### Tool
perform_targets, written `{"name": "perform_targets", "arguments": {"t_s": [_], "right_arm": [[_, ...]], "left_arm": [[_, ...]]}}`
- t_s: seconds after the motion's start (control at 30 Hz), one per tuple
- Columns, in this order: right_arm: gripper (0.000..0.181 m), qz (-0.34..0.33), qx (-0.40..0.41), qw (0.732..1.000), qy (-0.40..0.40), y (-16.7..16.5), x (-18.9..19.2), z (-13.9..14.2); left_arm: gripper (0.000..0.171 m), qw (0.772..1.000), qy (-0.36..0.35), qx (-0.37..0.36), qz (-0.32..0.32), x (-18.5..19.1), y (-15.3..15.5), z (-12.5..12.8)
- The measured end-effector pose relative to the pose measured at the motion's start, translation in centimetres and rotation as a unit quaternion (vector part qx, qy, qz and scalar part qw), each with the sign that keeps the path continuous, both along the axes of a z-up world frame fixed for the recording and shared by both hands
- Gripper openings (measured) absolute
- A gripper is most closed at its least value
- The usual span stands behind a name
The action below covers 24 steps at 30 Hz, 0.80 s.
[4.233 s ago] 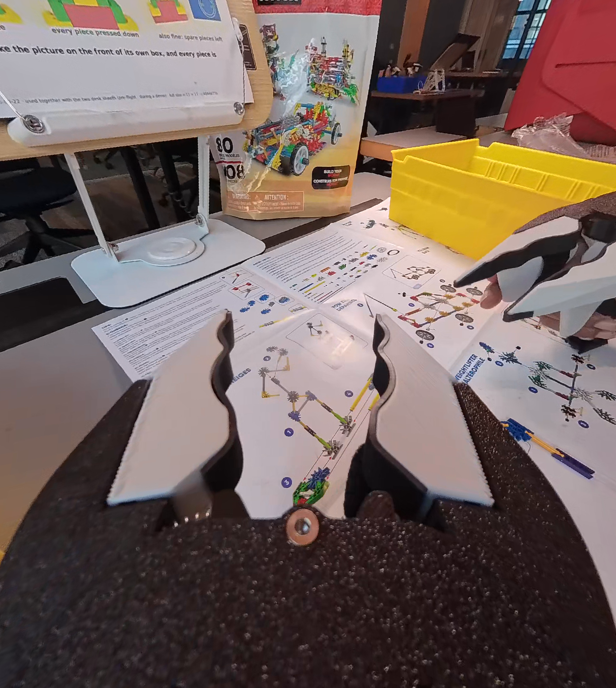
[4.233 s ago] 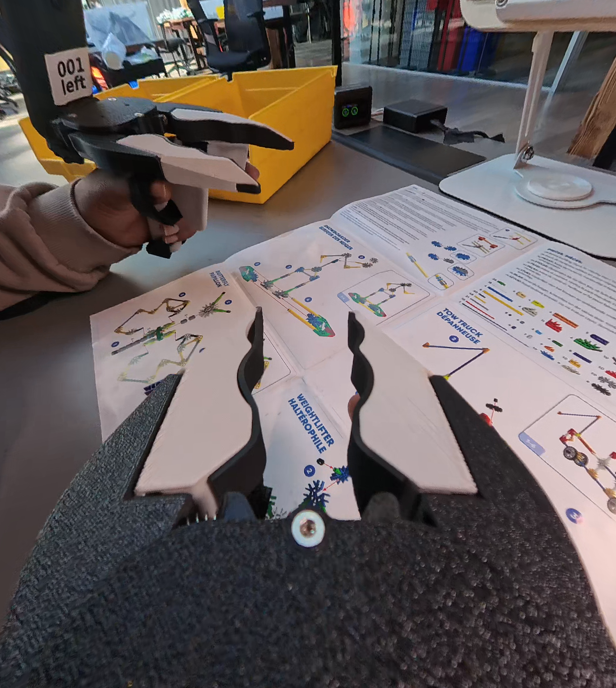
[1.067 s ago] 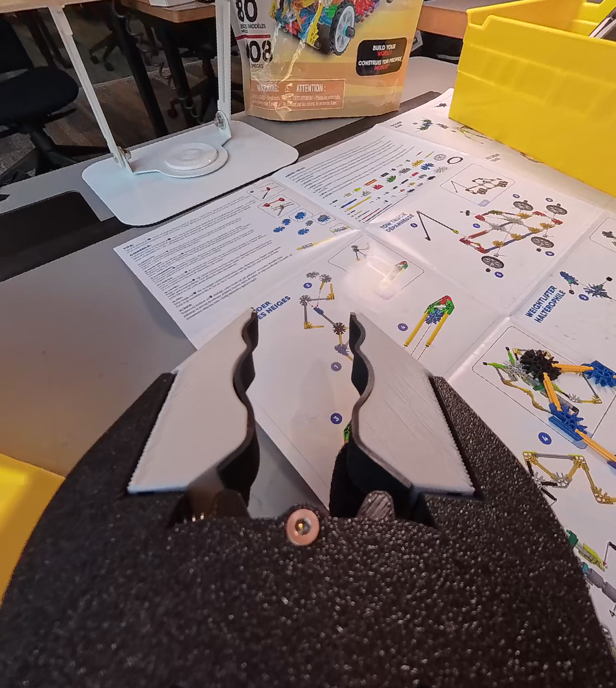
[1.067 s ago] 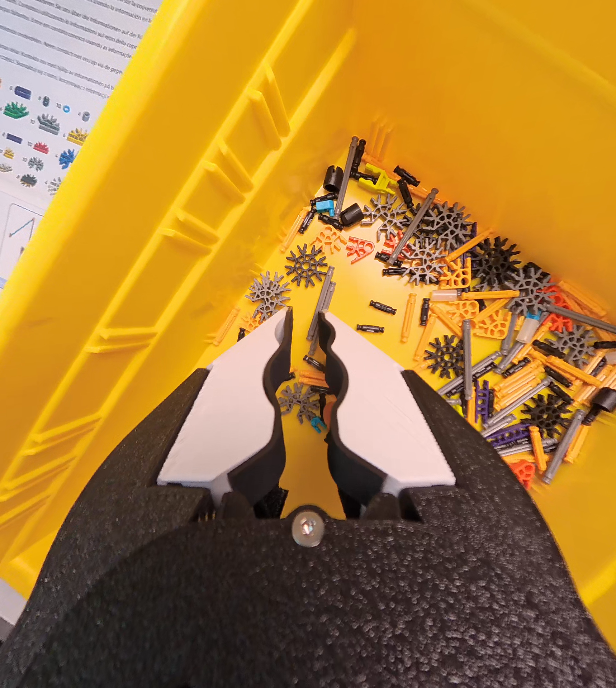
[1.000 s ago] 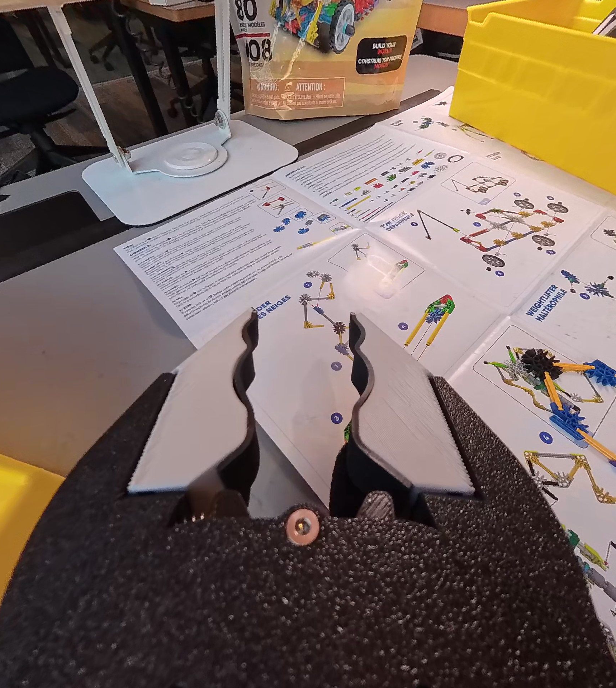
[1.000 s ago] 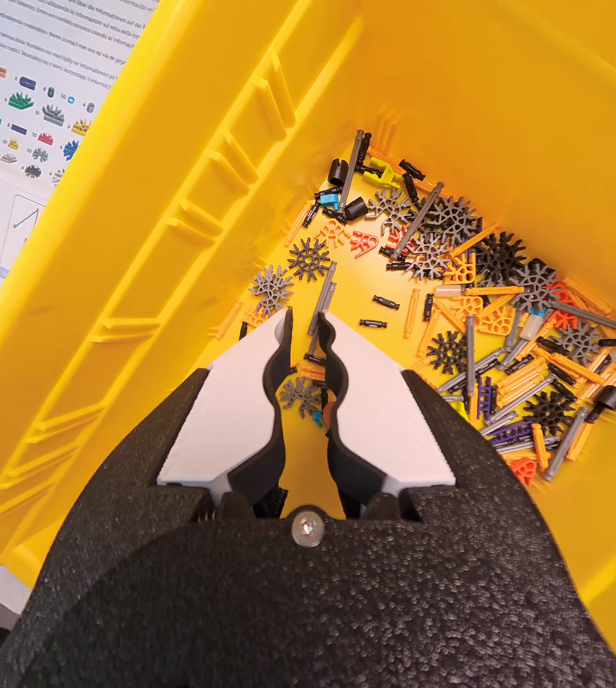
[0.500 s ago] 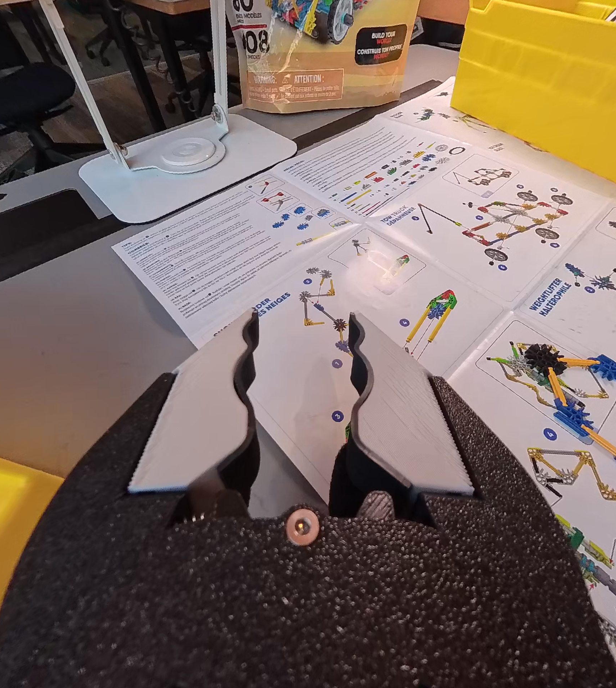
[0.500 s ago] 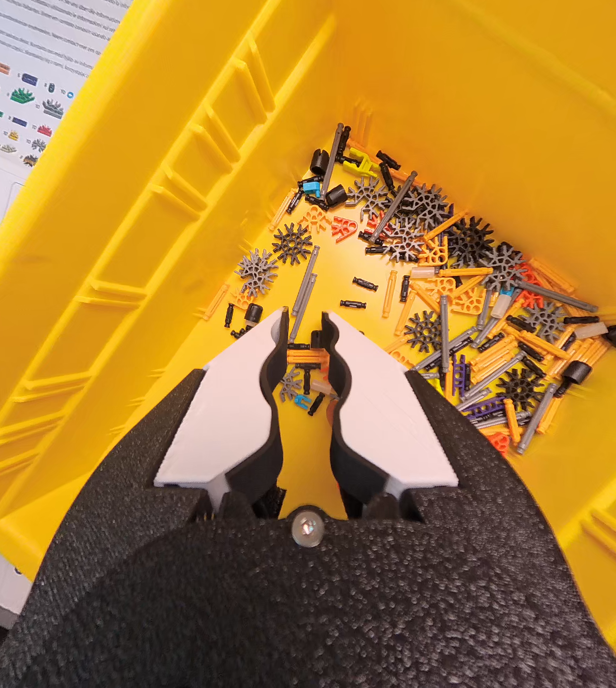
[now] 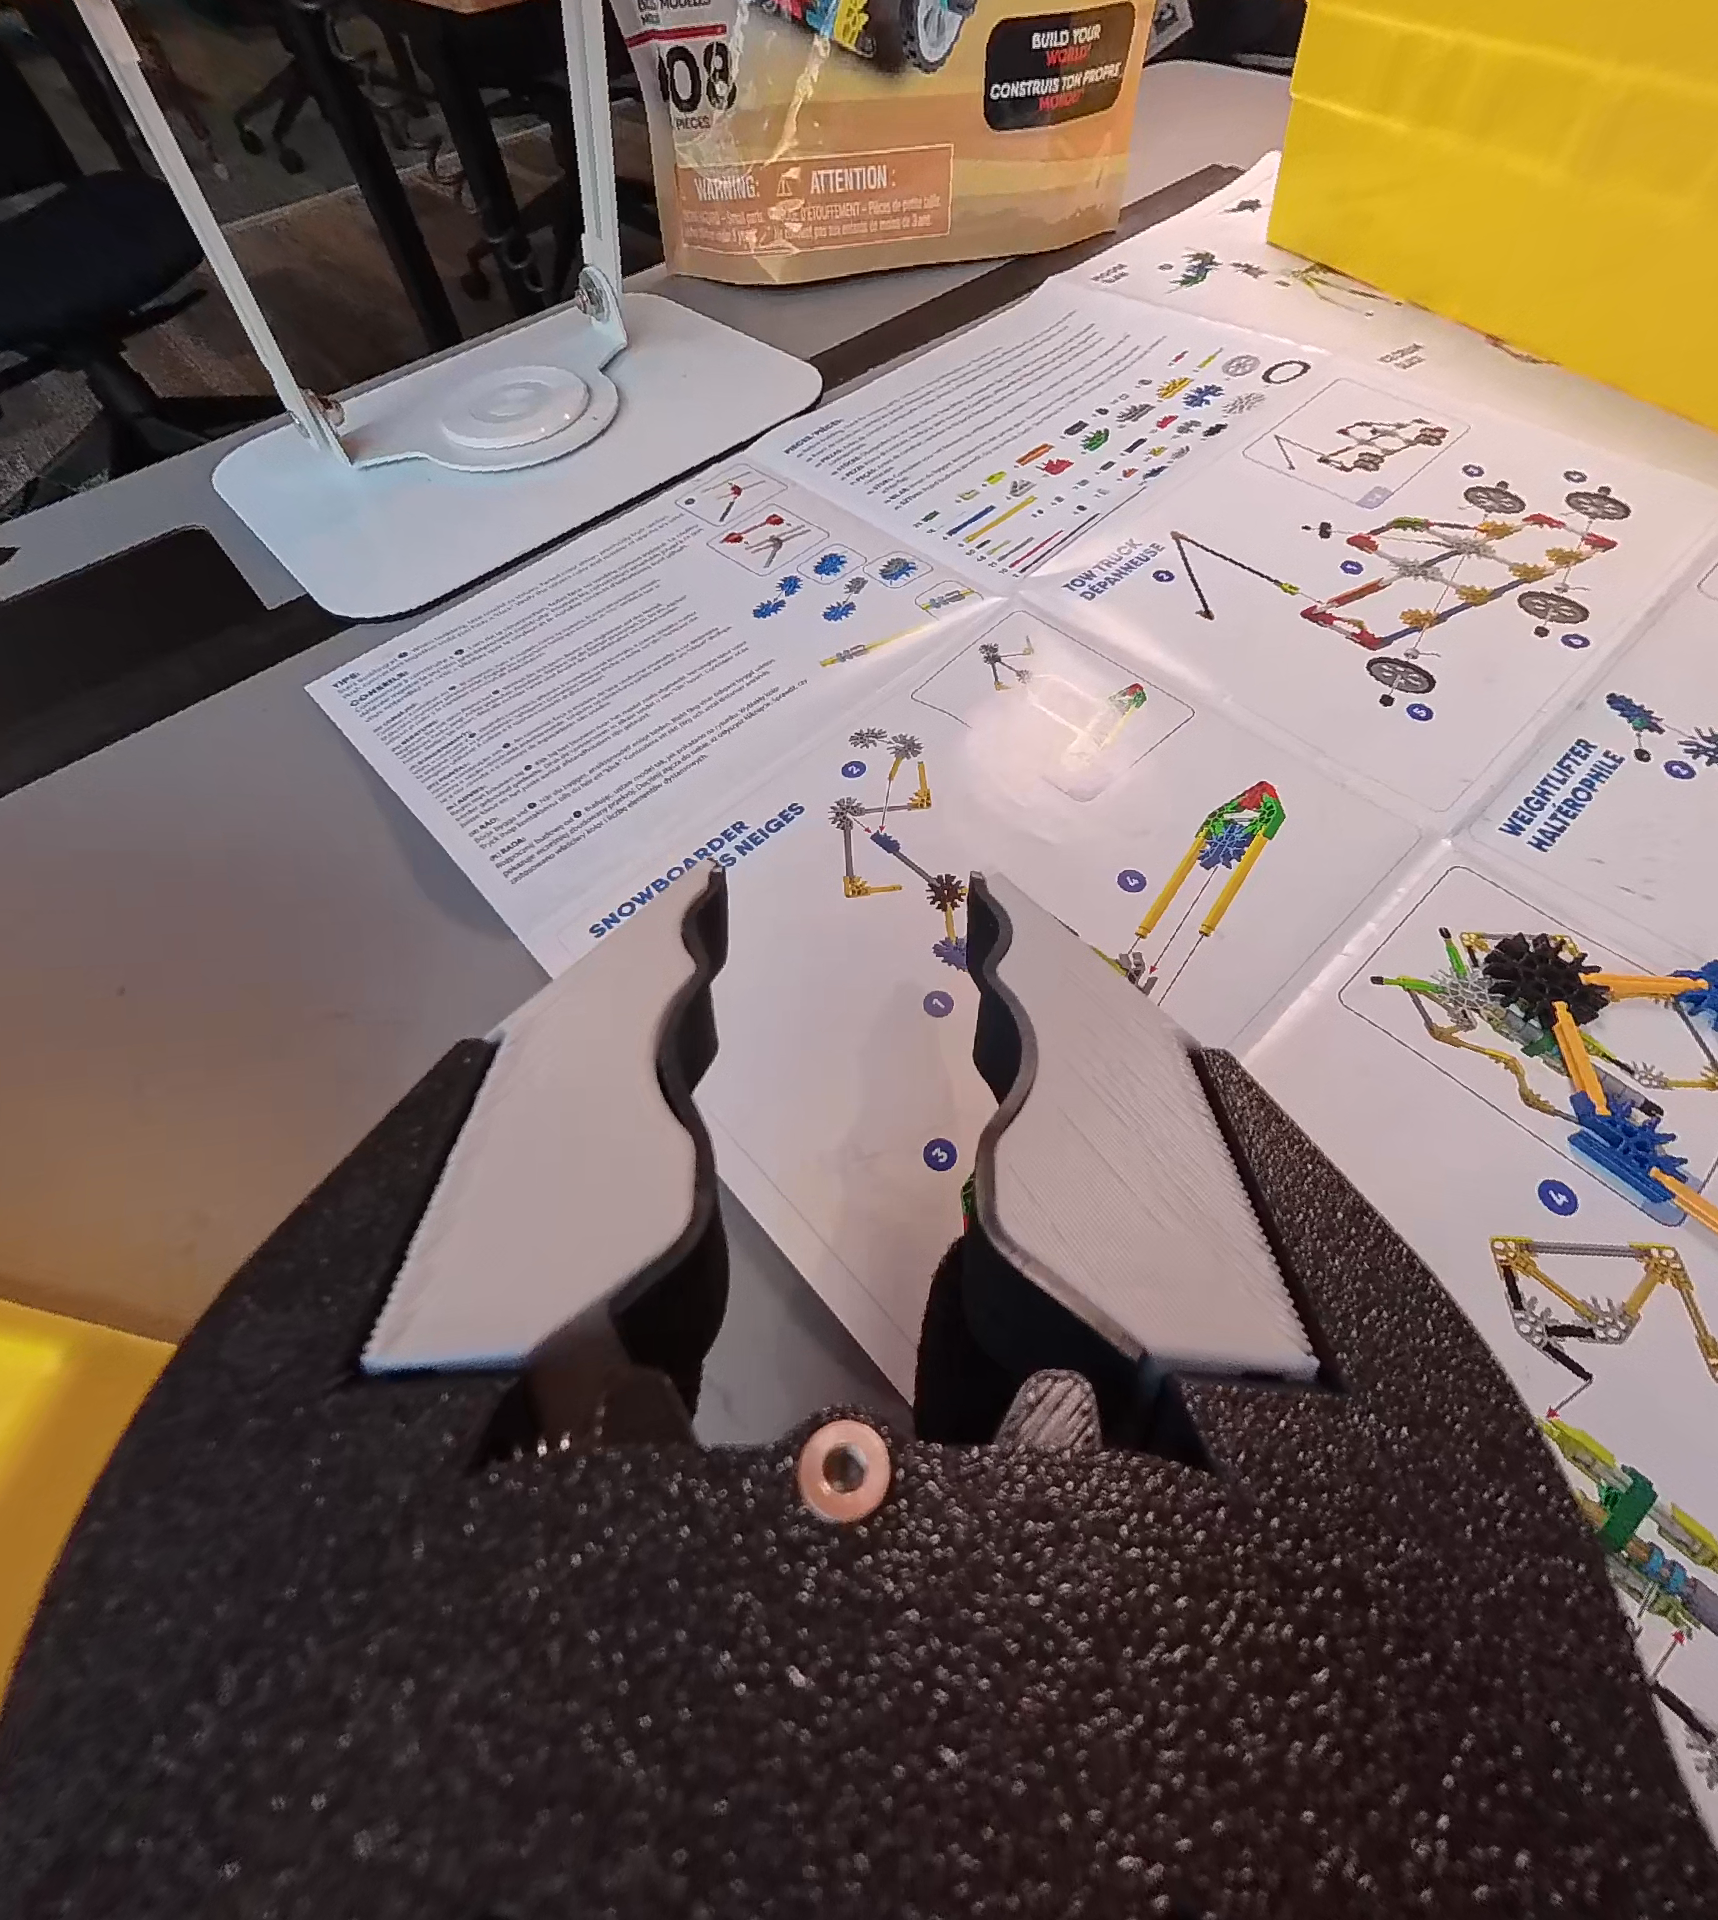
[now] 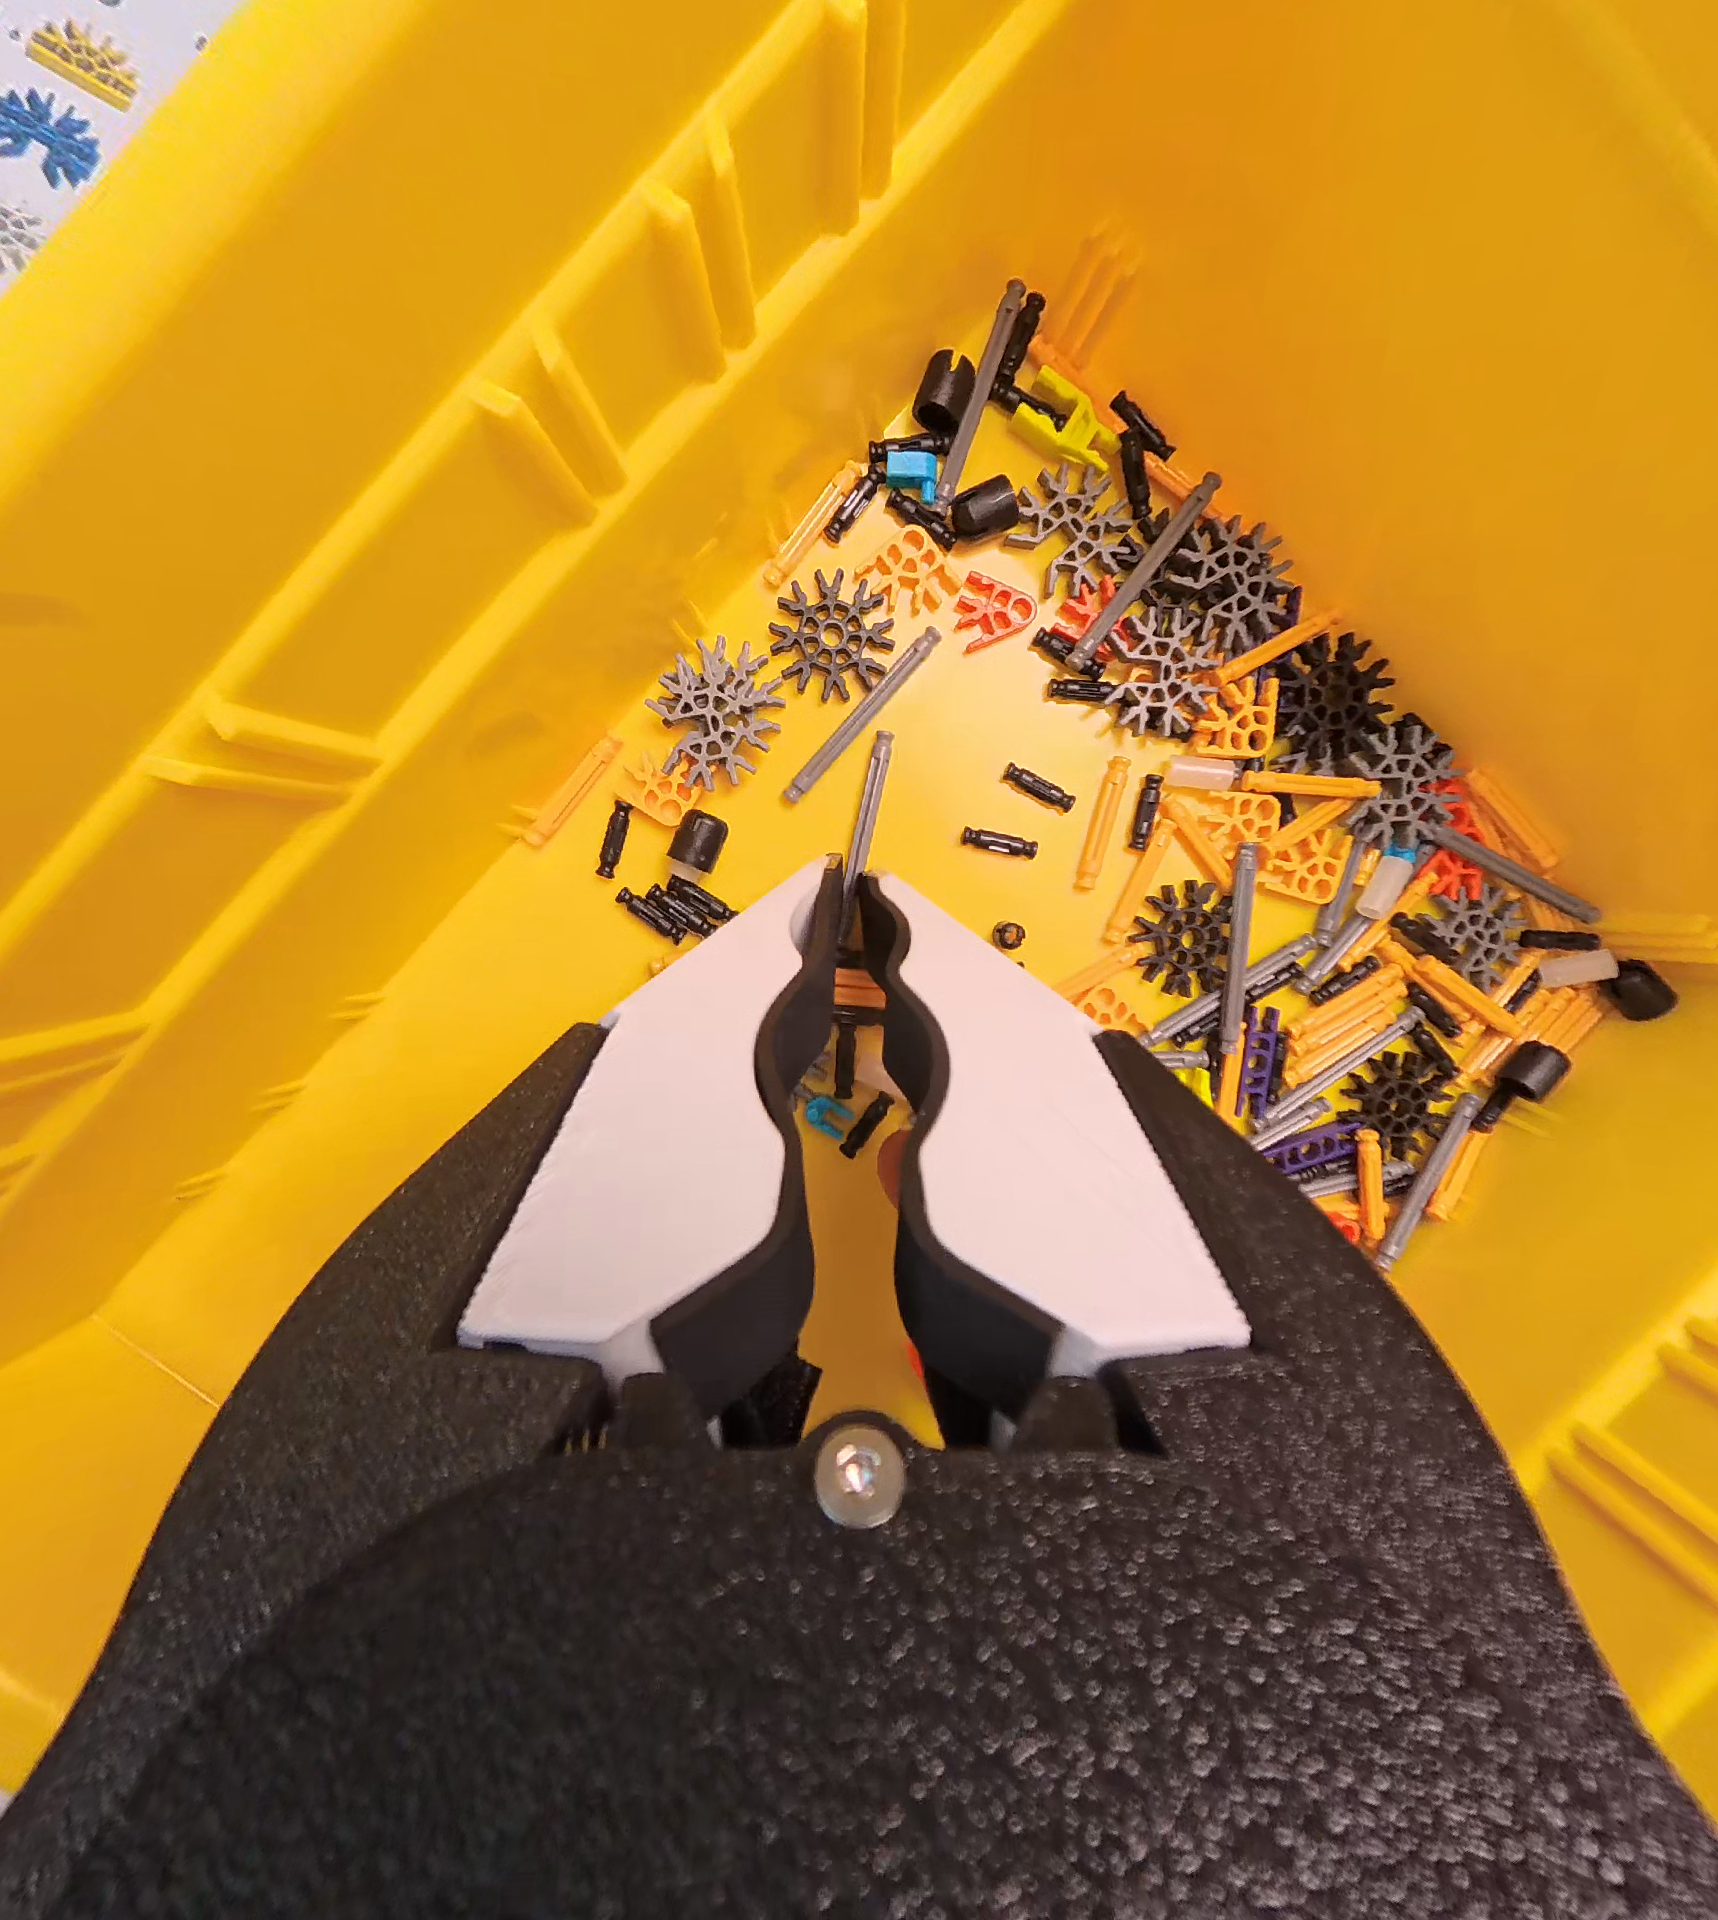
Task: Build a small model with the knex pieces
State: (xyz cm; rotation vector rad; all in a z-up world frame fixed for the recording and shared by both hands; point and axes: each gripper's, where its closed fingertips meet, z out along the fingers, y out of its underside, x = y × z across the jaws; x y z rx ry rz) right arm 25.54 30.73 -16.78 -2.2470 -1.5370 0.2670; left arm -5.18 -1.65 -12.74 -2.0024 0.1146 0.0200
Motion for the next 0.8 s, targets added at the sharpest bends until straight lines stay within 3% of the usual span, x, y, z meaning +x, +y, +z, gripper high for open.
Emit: {"name": "perform_targets", "arguments": {"t_s": [0.13, 0.3, 0.4, 0.5, 0.63, 0.8], "right_arm": [[0.0, -0.006, 0.008, 1.0, 0.023, 0.2, 0.1, 1.0], [0.001, -0.023, 0.027, 0.986, 0.165, -0.1, -0.7, 10.5], [0.001, 0.015, 0.052, 0.978, 0.199, -3.4, -2.2, 15.5], [0.001, 0.048, 0.053, 0.971, 0.227, -8.2, -4.8, 17.8], [0.001, 0.084, 0.029, 0.969, 0.232, -15.1, -8.8, 15.9], [0.001, 0.1, -0.02, 0.971, 0.215, -22.0, -13.8, 8.8]], "left_arm": [[0.046, 1.0, 0.004, 0.002, 0.003, -0.1, -0.1, 0.1], [0.046, 1.0, -0.001, 0.001, 0.005, -0.2, -0.1, 0.0], [0.046, 1.0, 0.002, -0.003, 0.002, -0.1, 0.0, -0.1], [0.046, 1.0, 0.006, 0.0, -0.001, 0.0, -0.1, 0.0], [0.046, 1.0, 0.003, 0.008, -0.001, 0.1, -0.2, 0.4], [0.046, 1.0, 0.004, 0.015, -0.003, 0.2, -0.2, 0.8]]}}
